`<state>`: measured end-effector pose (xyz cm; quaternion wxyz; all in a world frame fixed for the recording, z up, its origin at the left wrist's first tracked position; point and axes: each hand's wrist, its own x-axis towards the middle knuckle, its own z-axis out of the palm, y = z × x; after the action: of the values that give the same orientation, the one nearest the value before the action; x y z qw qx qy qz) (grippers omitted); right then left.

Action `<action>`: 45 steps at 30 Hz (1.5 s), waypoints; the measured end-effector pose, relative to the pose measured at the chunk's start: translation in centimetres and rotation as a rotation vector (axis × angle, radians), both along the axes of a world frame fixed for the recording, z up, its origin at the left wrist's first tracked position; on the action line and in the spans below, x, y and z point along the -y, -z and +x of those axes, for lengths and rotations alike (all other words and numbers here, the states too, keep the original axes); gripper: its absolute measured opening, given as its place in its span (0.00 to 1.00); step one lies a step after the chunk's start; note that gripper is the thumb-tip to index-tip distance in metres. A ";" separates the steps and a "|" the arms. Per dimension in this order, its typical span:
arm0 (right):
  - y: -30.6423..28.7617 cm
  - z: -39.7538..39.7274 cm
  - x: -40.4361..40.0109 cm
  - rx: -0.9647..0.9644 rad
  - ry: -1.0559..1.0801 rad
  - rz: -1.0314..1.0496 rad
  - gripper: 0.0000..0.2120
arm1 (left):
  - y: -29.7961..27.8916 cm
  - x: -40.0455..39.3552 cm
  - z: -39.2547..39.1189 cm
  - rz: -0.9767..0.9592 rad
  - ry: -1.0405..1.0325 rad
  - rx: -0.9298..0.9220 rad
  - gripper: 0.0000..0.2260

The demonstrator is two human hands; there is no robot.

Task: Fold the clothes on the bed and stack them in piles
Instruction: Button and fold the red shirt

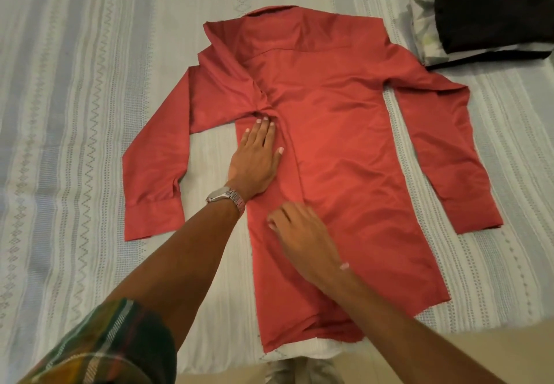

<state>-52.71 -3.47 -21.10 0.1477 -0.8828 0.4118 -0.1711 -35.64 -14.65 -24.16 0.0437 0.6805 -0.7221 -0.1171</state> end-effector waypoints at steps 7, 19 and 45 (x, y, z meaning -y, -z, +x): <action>2.9 1.2 -2.4 -0.344 -0.193 0.173 0.47 | 0.5 3.1 0.8 -0.021 0.097 0.153 0.34; 1.7 -0.9 -9.2 -0.340 -0.350 0.271 0.45 | -0.1 3.6 1.7 0.038 0.051 0.253 0.36; -3.4 16.8 21.5 1.068 0.953 1.490 0.07 | -6.9 7.6 16.6 0.327 -0.775 -0.628 0.12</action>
<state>-35.88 -24.95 -17.67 0.7376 -0.1218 0.6010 -0.2828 -19.01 -22.25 -17.22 0.1913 0.8278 -0.3418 -0.4018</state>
